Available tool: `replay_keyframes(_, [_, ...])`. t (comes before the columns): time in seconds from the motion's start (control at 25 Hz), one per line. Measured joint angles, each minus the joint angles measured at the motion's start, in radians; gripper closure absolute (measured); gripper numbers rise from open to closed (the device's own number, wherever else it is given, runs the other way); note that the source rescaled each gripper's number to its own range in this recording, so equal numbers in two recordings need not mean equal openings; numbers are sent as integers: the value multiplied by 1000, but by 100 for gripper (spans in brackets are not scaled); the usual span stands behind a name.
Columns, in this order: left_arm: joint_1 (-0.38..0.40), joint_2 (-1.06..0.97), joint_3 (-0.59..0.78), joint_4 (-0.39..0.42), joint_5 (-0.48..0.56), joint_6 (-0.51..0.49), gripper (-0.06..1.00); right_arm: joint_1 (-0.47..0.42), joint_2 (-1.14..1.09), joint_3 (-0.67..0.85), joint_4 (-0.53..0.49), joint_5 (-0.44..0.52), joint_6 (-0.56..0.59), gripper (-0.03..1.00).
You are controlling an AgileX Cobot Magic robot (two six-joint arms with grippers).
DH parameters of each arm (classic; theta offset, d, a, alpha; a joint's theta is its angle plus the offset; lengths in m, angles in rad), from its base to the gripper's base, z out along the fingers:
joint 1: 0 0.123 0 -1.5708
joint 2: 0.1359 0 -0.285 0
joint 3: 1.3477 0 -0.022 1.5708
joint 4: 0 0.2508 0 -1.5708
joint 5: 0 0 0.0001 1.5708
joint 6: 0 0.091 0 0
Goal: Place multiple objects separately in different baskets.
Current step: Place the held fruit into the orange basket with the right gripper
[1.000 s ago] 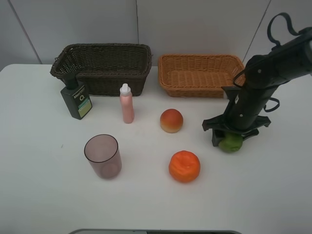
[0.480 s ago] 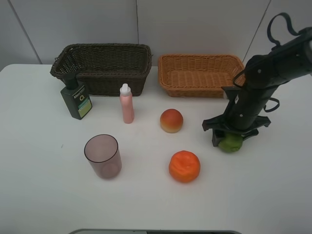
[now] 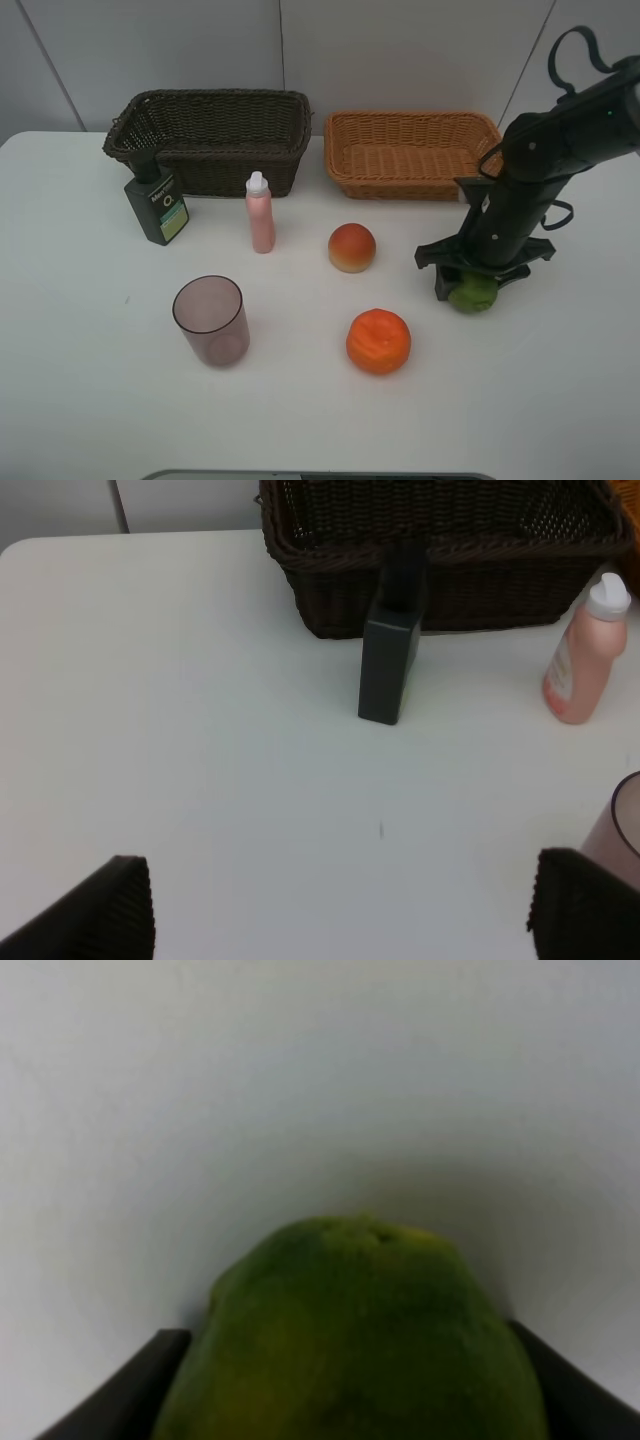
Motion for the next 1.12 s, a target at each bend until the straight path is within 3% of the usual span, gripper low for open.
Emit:
replay_keyframes(0.12, [0, 0, 0, 0, 0, 0, -1, 0, 0, 0, -1, 12, 0, 96])
replay_keyframes(0.28, [0, 0, 0, 0, 0, 0, -1, 0, -15, -45, -11, 105, 0, 96])
replay_keyframes(0.64, [0, 0, 0, 0, 0, 0, -1, 0, -51, -384, -46, 402, -55, 96])
replay_keyframes(1.12, [0, 0, 0, 0, 0, 0, -1, 0, 165, -886, -114, 498, -85, 96])
